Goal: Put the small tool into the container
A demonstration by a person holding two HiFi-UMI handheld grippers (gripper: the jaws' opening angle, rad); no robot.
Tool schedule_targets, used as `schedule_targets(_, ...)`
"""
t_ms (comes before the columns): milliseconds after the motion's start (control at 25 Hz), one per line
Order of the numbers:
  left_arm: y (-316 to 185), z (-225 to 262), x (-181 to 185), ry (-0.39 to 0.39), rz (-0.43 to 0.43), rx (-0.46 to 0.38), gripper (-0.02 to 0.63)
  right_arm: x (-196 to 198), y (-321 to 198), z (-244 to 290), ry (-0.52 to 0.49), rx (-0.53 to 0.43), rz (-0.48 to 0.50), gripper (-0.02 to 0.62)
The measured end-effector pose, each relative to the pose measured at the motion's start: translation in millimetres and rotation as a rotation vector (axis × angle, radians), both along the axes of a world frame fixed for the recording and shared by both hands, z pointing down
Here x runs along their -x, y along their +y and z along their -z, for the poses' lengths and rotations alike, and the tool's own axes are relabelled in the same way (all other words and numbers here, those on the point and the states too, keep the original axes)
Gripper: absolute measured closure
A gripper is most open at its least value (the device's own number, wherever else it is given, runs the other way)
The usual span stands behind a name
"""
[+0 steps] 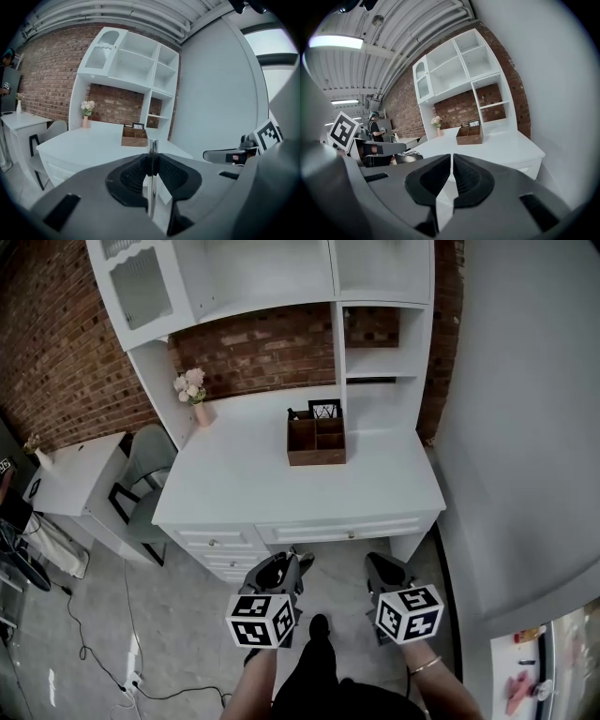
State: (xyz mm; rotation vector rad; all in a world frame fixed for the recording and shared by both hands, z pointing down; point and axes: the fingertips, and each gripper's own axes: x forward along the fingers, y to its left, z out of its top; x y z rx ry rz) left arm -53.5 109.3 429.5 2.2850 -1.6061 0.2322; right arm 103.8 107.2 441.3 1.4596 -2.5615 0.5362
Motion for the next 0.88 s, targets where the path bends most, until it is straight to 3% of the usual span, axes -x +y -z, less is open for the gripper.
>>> schedule_targets(560,-198,4,41,0.013,-0.068,0.010,0.526,55,-182,-5,0.020,0.041,-0.038,0.591)
schedule_targets(880,-269,0,53,0.011,-0.098,0.024,0.526,66,-246,-11,0.022,0.060,-0.079,0.591)
